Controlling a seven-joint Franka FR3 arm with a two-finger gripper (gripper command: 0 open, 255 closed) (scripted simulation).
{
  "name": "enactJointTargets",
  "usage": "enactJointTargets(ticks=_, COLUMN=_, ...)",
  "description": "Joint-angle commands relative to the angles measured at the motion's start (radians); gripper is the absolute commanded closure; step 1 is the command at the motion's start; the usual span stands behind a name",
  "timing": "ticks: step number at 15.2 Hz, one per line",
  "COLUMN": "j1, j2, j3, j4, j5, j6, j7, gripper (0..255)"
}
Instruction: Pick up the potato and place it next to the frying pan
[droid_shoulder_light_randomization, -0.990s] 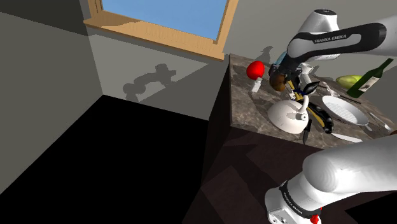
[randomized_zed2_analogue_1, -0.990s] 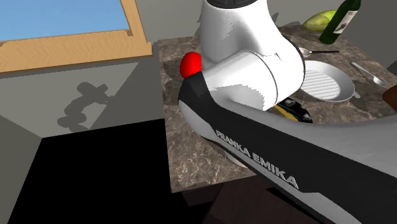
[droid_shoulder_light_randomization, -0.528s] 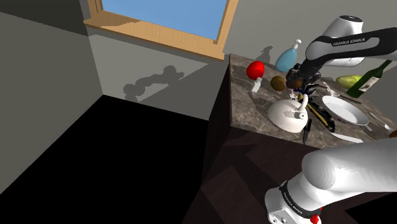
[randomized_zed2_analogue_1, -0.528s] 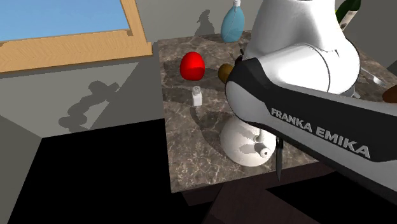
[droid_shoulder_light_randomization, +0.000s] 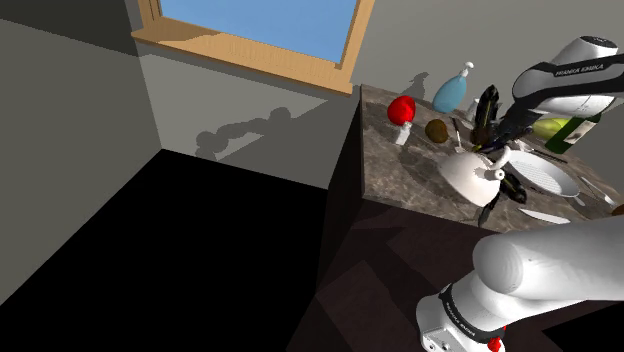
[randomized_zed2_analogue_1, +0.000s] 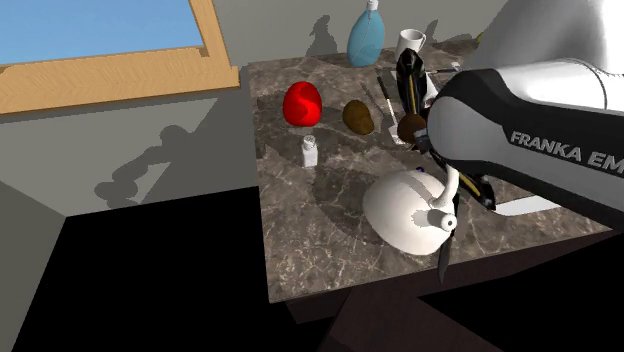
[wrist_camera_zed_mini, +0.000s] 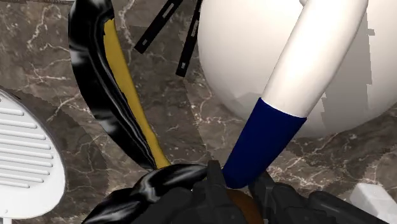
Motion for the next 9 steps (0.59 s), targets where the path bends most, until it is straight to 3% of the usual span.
enactJointTargets(ticks=1, j1=-0.014, j2=0.009, j3=-0.046, j4=0.006, j5=0.006, j6=0.002, j7=-0.062, gripper=255)
enactJointTargets(ticks=9, j1=-0.026, j2=0.104, j3=-0.235, j4=0.117, j5=0.091, j6=0.012, j7=-0.325, gripper=255)
